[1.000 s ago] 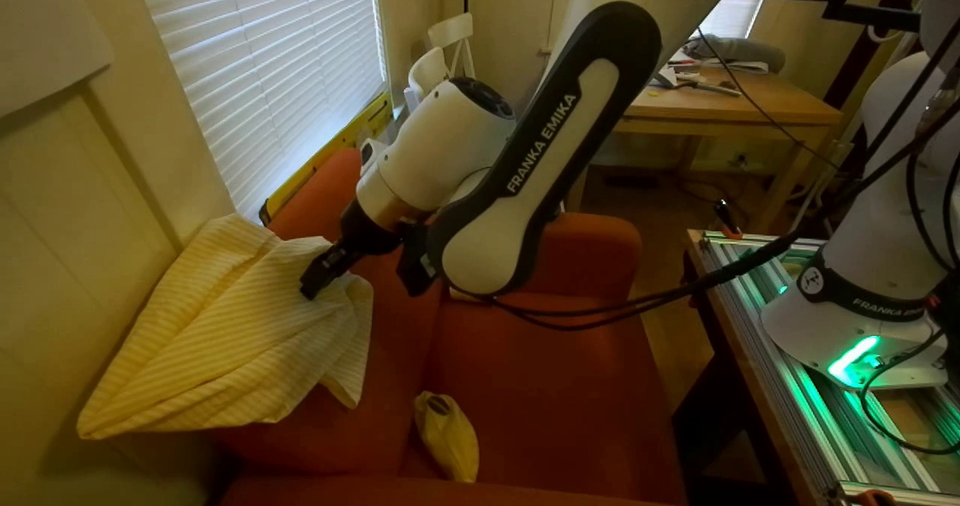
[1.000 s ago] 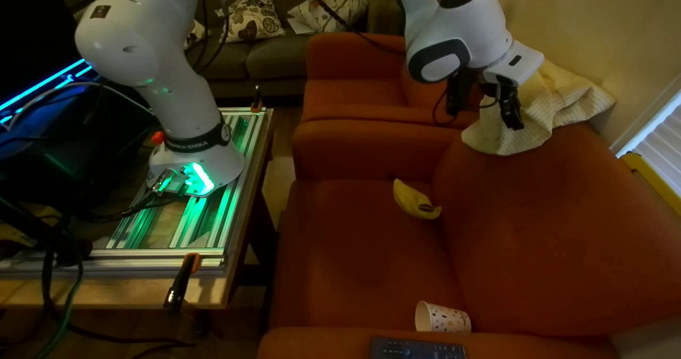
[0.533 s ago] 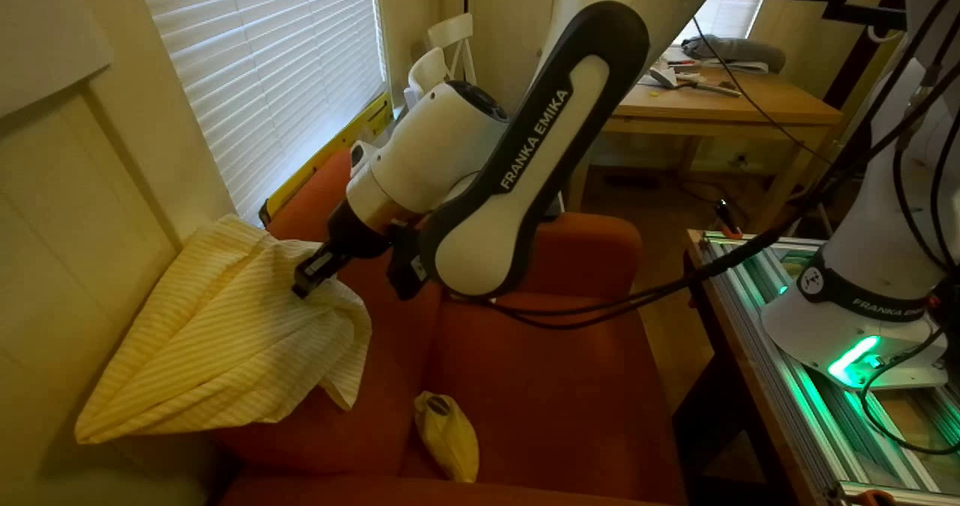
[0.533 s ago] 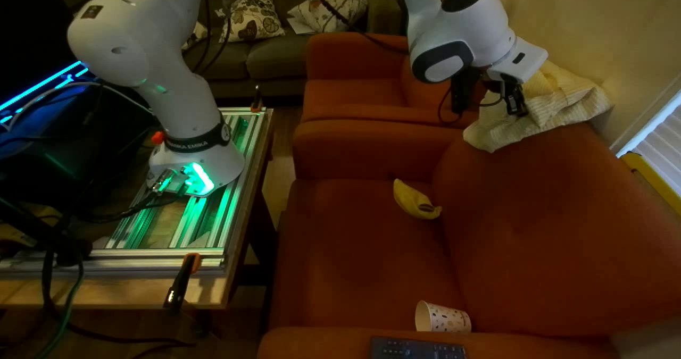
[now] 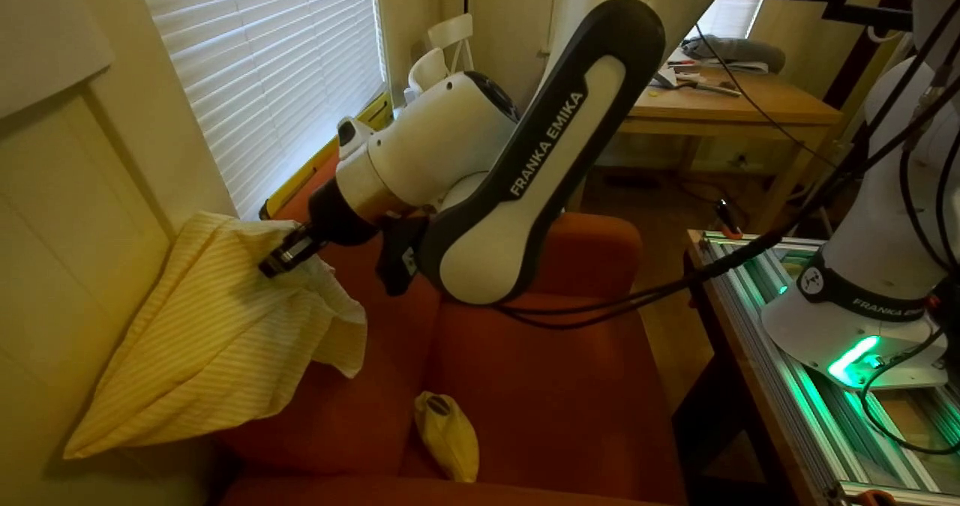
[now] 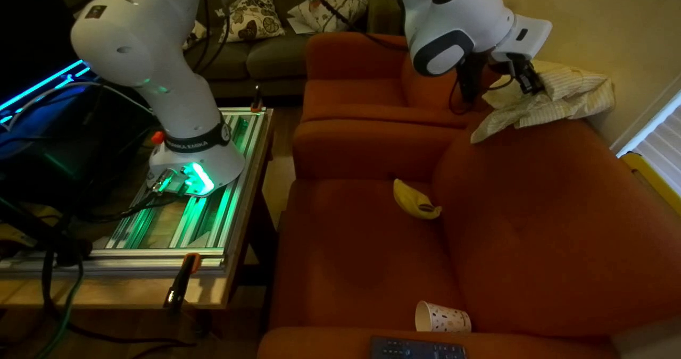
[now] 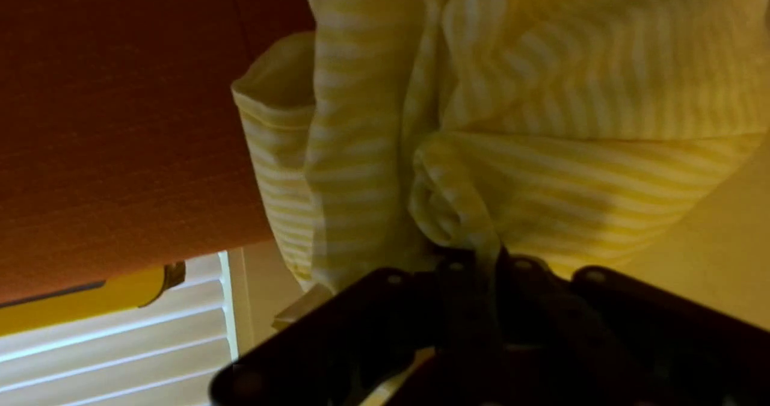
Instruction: Move the yellow case to the seat, then move the towel to the top of the chair
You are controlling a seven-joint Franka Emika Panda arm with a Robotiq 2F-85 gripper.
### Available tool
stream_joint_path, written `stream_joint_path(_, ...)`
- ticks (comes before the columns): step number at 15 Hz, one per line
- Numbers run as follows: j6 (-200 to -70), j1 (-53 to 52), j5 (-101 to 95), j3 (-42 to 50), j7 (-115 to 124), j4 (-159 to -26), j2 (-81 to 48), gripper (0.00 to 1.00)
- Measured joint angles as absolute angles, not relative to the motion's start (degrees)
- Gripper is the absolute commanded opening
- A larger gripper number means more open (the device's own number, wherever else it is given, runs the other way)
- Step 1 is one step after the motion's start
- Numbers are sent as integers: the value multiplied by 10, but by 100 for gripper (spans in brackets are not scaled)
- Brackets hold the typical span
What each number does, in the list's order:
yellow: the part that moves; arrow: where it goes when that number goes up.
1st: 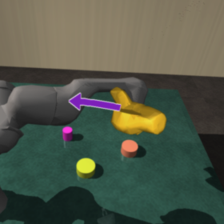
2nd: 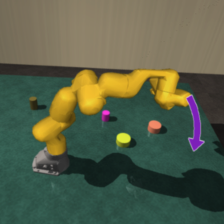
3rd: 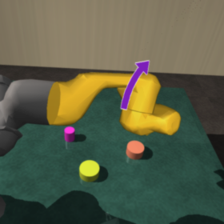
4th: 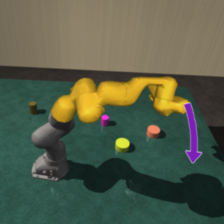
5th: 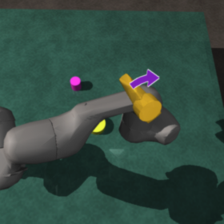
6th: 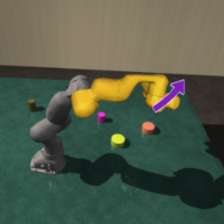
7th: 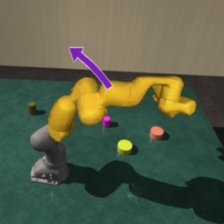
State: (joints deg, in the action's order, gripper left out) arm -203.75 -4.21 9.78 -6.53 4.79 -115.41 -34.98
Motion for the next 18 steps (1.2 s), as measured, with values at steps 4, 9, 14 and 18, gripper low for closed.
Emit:
stream_joint_path(4,-2056,-62,97,-52,32,-1131,-349,3)
stream_joint_path(9,-2058,-72,97,-37,26,-1088,-354,3)
stream_joint_path(14,-2024,-67,97,-33,26,-1018,-388,3)
stream_joint_path(18,-1950,-67,97,-26,27,-962,-422,3)
